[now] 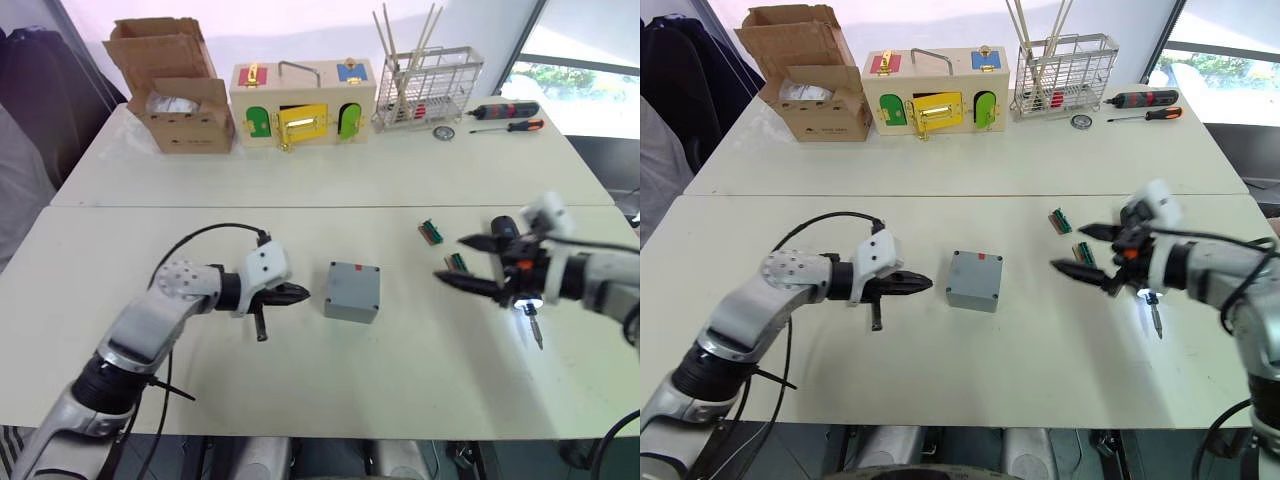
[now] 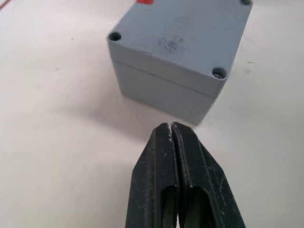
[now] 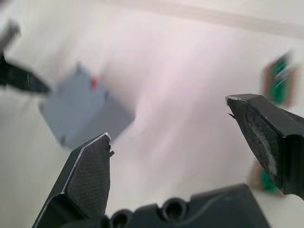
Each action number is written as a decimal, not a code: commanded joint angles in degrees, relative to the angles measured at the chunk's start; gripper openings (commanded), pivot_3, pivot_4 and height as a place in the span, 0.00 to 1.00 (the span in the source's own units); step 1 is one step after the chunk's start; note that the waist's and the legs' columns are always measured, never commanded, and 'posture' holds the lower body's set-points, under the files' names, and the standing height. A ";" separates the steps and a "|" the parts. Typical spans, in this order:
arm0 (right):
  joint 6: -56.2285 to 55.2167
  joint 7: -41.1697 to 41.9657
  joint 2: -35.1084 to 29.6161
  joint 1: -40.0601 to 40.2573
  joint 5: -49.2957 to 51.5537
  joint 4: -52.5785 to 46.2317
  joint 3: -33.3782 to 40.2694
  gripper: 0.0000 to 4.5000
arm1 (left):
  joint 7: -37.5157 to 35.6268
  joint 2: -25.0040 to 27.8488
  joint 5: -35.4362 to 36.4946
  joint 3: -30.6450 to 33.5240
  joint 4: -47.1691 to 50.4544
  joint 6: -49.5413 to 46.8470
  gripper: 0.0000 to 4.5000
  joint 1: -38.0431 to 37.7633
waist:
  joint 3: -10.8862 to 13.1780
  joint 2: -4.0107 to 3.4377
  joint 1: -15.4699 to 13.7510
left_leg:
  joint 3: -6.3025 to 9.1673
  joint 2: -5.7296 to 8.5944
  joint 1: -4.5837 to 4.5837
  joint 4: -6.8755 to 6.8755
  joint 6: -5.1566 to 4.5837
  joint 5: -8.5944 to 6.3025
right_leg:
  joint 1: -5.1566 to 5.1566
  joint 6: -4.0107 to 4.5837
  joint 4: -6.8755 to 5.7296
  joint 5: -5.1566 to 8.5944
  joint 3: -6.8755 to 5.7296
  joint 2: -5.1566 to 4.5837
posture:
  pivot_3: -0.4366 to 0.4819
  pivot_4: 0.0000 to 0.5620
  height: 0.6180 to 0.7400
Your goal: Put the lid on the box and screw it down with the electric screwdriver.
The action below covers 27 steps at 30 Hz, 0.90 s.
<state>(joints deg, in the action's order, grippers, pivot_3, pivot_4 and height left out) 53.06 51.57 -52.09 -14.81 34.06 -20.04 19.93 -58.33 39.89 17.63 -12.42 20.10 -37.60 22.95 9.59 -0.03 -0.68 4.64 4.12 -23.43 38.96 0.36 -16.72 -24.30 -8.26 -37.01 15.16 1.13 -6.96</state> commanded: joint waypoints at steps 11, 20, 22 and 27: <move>-17.69 -13.43 13.40 -5.93 -12.58 15.09 -10.50 0.54 | 6.61 -5.53 3.61 1.91 1.72 -2.30 0.00 9.43 | 0.00 0.00 0.32 | -0.06 0.03 0.00 0.02 0.23 0.13 | -0.03 0.00 -0.05 0.00 0.01 -0.02 | 0.48 0.27 0.92; -27.42 -19.24 19.03 -11.19 -18.38 27.76 -11.86 0.54 | 7.46 -5.64 4.29 0.80 3.14 -2.98 0.00 7.91 | 0.00 -0.01 0.30 | -0.07 0.04 0.00 0.01 0.24 0.14 | -0.06 0.00 -0.04 0.00 0.04 -0.03 | 0.48 0.27 0.92; -27.85 -18.99 19.04 -11.25 -18.54 28.30 -12.01 0.54 | 7.51 -5.47 4.37 0.86 3.17 -3.00 0.00 7.78 | 0.00 -0.01 0.30 | -0.07 0.04 0.00 0.01 0.24 0.14 | -0.06 0.00 -0.05 0.00 0.04 -0.03 | 0.48 0.27 0.92; -27.96 -18.40 19.29 -11.21 -18.37 28.67 -12.44 0.54 | 7.82 -5.54 4.30 0.82 2.96 -2.89 0.00 7.67 | 0.00 -0.01 0.40 | -0.07 0.04 0.00 0.00 0.24 0.14 | -0.06 0.00 -0.05 0.00 0.04 -0.03 | 0.48 0.27 0.92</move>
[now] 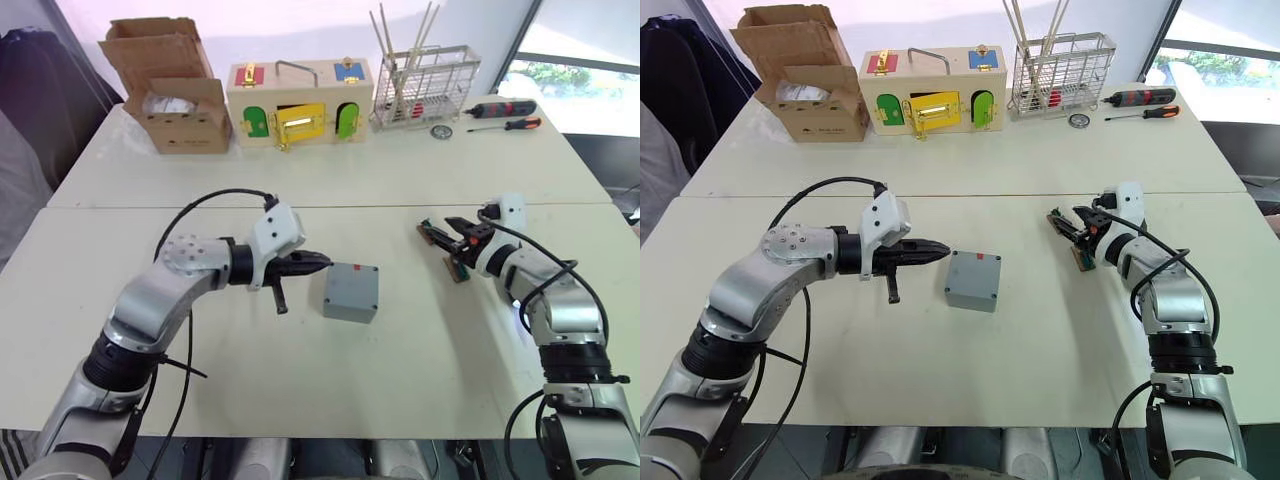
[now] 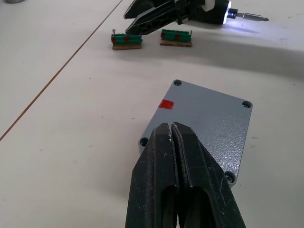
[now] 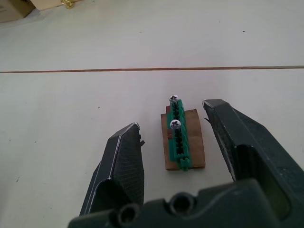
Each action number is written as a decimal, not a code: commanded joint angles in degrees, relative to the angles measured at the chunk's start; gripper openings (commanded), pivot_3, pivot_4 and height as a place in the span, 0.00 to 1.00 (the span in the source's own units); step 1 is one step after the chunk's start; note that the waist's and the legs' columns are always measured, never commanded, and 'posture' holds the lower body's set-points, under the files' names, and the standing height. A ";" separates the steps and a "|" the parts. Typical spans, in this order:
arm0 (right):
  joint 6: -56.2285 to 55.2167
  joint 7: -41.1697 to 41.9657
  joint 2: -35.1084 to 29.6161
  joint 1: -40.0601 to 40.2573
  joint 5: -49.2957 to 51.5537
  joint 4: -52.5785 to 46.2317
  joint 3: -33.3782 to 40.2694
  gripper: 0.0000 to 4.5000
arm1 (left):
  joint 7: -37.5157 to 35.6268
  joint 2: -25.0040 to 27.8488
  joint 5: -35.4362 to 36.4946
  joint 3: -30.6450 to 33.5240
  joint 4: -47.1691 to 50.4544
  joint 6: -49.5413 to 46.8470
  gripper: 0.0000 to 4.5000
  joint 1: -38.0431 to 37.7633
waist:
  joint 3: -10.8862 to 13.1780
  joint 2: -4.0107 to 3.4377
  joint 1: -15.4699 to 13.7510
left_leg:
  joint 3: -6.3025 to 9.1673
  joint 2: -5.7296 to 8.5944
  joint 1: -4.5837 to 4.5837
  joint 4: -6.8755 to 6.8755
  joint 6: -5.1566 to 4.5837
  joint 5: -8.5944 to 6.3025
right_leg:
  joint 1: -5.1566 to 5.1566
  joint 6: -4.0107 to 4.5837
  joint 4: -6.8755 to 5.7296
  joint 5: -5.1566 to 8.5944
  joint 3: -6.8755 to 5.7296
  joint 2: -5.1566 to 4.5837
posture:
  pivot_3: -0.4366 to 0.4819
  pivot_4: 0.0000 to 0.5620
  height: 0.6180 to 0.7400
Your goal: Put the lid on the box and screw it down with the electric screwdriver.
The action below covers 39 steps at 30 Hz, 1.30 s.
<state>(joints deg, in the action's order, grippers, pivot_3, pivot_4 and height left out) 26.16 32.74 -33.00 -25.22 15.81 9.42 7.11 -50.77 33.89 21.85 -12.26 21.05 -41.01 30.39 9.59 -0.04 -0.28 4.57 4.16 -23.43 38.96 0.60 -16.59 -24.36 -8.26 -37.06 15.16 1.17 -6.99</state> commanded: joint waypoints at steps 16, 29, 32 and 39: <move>-1.68 0.05 1.36 -2.51 -2.06 2.27 -0.64 0.03 | 1.36 0.02 -0.31 0.52 1.27 1.27 0.00 0.39 | 0.00 0.00 0.06 | 0.00 0.00 0.00 0.00 0.00 0.00 | 0.00 0.00 0.00 0.00 0.00 0.00 | 0.48 0.27 0.92; -2.97 0.35 1.35 -3.13 -2.89 4.42 -0.60 0.01 | 1.86 -0.19 -0.56 0.54 0.87 1.58 0.00 0.35 | 0.00 0.00 0.06 | 0.00 0.00 0.00 0.00 0.00 0.00 | 0.00 0.00 0.00 0.00 0.00 0.00 | 0.48 0.27 0.92; -2.95 0.53 1.36 -2.94 -2.91 4.27 -0.47 0.01 | 2.03 -0.23 -0.58 0.44 0.97 1.58 0.00 0.29 | 0.00 0.00 0.05 | 0.00 0.00 0.00 0.00 0.00 0.00 | 0.00 0.00 -0.01 0.00 0.00 0.00 | 0.48 0.27 0.92; -2.47 0.03 1.75 -3.01 -1.47 2.96 1.33 0.01 | 1.94 -0.22 -0.55 0.34 0.56 1.90 0.00 0.43 | 0.00 0.00 0.06 | 0.00 0.00 0.00 0.00 0.00 0.00 | 0.00 0.00 0.00 0.00 0.00 0.00 | 0.48 0.27 0.92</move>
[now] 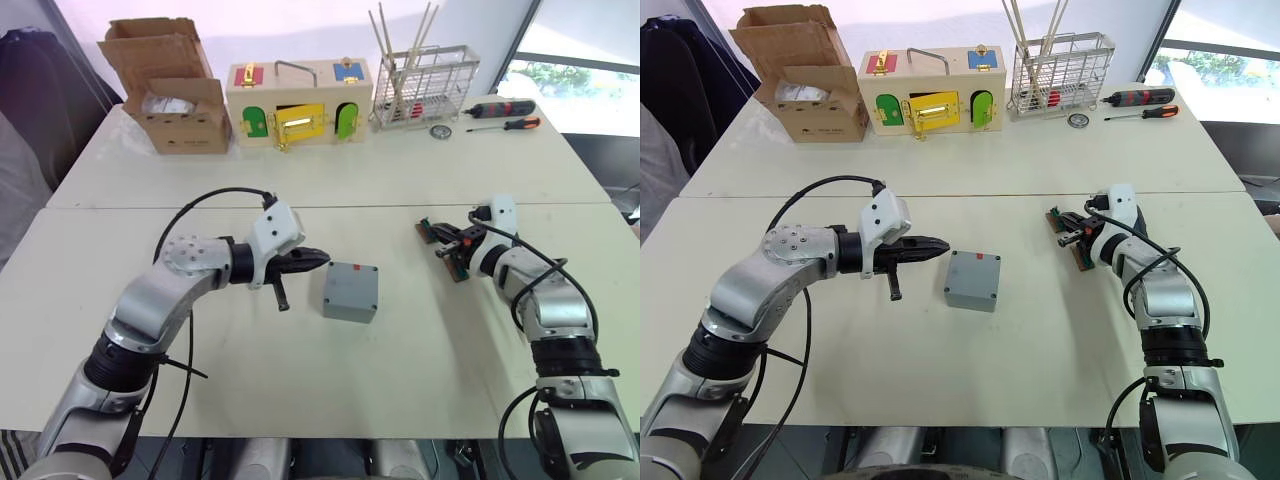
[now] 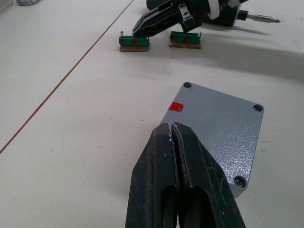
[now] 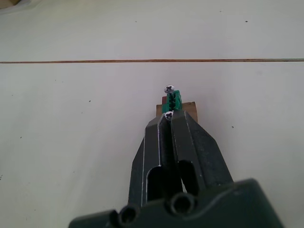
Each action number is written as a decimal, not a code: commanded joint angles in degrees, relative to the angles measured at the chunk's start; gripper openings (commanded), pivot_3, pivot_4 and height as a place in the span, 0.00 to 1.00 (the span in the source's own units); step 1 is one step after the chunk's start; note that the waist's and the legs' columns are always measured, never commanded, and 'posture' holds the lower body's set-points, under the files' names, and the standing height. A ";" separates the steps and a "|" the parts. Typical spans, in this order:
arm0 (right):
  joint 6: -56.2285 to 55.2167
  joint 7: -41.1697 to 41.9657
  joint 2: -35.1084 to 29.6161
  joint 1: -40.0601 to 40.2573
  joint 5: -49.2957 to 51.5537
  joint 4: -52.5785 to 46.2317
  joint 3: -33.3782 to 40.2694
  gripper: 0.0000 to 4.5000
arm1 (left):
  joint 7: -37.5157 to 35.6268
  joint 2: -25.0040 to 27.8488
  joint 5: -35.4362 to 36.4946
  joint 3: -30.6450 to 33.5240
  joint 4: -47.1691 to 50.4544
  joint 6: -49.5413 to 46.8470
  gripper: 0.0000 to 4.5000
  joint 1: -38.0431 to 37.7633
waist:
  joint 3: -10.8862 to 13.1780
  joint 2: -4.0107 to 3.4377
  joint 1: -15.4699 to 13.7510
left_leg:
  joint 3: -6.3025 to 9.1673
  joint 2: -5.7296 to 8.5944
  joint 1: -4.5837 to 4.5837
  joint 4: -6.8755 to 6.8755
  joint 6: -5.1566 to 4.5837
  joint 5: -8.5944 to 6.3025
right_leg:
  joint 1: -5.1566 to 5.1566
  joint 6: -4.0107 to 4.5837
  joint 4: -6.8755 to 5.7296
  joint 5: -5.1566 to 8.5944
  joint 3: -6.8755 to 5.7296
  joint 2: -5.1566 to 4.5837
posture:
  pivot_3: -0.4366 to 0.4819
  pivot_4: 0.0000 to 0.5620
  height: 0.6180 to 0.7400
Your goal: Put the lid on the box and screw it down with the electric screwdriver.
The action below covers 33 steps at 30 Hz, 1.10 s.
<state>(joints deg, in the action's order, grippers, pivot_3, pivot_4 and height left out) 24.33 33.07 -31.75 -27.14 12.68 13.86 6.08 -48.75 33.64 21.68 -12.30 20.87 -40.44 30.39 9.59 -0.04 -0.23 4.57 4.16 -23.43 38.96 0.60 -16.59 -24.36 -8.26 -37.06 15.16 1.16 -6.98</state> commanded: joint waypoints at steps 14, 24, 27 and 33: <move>2.70 -1.28 0.58 -1.96 7.11 -9.83 6.34 0.01 | -0.37 -0.11 -0.23 0.19 0.07 2.02 0.00 0.77 | 0.00 -0.01 0.01 | 0.00 0.00 0.00 0.00 0.00 0.00 | 0.00 0.00 0.00 0.00 0.00 0.00 | 0.48 0.27 0.92; 18.26 12.45 -8.13 6.10 20.29 -39.35 -2.20 0.01 | -7.60 8.83 5.15 2.55 7.26 -0.65 0.00 -4.11 | 0.01 -0.02 0.36 | 0.09 -0.04 -0.01 -0.09 -0.01 -0.01 | -0.01 0.00 0.01 0.00 -0.02 0.04 | 0.48 0.27 0.92; 18.02 12.30 -7.52 7.27 19.63 -39.80 -4.32 0.01 | -8.12 10.12 6.20 2.63 9.05 -1.26 0.00 -5.24 | 0.01 -0.02 0.15 | 0.06 -0.02 -0.01 0.02 -0.14 -0.08 | 0.04 0.00 0.02 0.00 0.01 0.02 | 0.48 0.27 0.92; 17.09 11.97 -7.02 8.39 18.75 -38.87 -5.52 0.01 | -6.78 10.19 6.89 2.86 10.02 -2.05 0.00 -5.67 | 0.02 -0.02 -0.40 | 0.07 -0.02 -0.01 0.01 -0.04 -0.02 | 0.03 0.00 0.02 0.00 0.00 0.02 | 0.48 0.27 0.92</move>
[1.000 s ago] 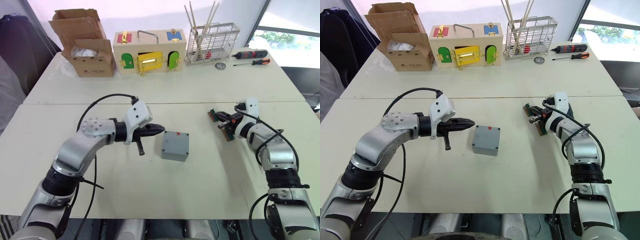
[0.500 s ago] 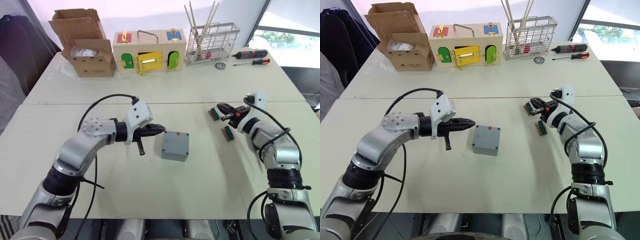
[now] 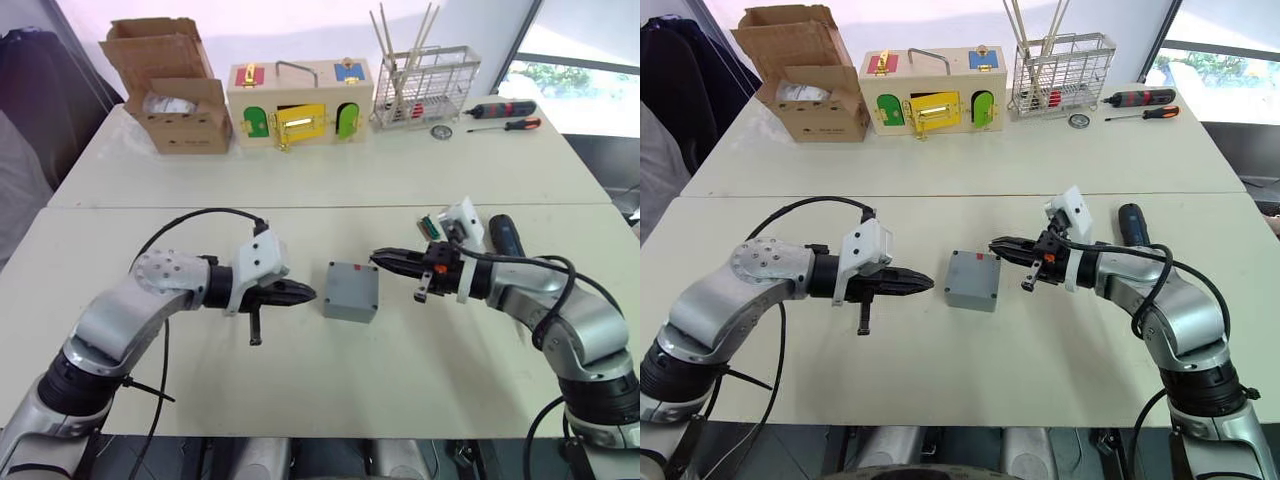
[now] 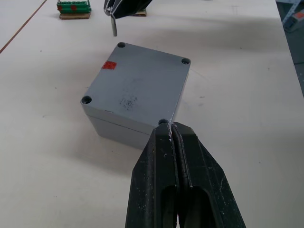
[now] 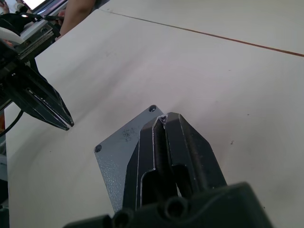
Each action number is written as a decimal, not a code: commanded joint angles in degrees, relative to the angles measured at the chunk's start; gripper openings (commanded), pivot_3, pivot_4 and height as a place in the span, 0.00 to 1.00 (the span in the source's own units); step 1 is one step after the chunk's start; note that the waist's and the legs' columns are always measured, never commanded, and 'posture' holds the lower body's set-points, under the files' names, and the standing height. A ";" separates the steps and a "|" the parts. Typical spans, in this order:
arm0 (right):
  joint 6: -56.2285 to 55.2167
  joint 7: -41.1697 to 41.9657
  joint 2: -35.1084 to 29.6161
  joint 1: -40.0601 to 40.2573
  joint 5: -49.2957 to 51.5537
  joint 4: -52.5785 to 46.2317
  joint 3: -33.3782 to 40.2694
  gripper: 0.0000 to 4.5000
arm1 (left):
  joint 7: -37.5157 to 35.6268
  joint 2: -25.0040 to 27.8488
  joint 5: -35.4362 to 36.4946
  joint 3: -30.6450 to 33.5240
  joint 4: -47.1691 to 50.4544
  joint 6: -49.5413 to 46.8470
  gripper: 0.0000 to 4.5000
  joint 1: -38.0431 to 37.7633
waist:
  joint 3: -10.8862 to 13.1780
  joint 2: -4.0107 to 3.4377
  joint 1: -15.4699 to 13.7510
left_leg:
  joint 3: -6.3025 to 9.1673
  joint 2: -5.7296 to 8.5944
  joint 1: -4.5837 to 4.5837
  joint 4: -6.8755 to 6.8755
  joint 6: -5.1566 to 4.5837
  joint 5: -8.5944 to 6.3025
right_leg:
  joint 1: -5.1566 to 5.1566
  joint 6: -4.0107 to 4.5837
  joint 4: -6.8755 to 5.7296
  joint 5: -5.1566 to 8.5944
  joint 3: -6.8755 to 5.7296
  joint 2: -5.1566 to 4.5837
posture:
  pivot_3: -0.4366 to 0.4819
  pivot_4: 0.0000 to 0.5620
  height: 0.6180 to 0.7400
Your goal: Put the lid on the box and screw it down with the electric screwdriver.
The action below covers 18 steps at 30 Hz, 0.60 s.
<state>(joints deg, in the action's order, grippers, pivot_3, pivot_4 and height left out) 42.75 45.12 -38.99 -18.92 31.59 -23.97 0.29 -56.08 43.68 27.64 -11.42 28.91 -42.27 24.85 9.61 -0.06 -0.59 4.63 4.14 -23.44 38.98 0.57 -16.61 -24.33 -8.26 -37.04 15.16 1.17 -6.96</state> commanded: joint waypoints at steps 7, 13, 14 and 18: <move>-2.05 0.46 -0.88 1.06 -1.25 0.29 0.76 0.01 | 1.64 0.00 2.02 1.73 3.16 -1.08 0.00 -0.54 | 0.00 0.00 0.01 | 0.00 0.00 0.00 0.00 0.00 0.00 | 0.00 0.00 0.00 0.00 0.00 0.00 | 0.48 0.27 0.92; -2.66 0.76 -1.45 1.57 -1.95 1.23 0.98 0.01 | 1.66 0.24 2.12 1.59 2.65 -0.73 0.00 -0.31 | 0.00 0.00 -0.01 | -0.01 0.00 0.00 0.00 0.00 0.00 | 0.00 0.00 0.01 0.00 0.00 0.00 | 0.48 0.27 0.92; -2.64 0.70 -1.46 1.60 -1.99 1.31 0.98 0.01 | 1.65 0.25 2.08 1.56 2.58 -0.66 0.00 -0.30 | 0.00 0.00 0.01 | -0.01 0.00 0.00 0.00 0.00 0.00 | 0.00 0.00 0.01 0.00 0.00 0.00 | 0.48 0.27 0.92; -2.55 0.33 -1.27 1.68 -1.96 1.74 1.38 0.01 | 1.70 0.18 1.92 1.44 2.43 -0.52 0.00 -0.23 | 0.00 0.00 -0.01 | -0.01 0.00 0.00 0.00 0.00 0.00 | 0.00 0.00 0.01 0.00 0.00 0.00 | 0.48 0.27 0.92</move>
<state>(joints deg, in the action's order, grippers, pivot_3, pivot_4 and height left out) 40.95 45.46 -39.88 -16.98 29.53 -21.97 0.03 -54.53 43.64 29.25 -11.41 30.10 -43.44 24.34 9.61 -0.06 -0.60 4.62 4.14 -23.44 38.98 0.57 -16.61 -24.33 -8.26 -37.04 15.16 1.17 -6.96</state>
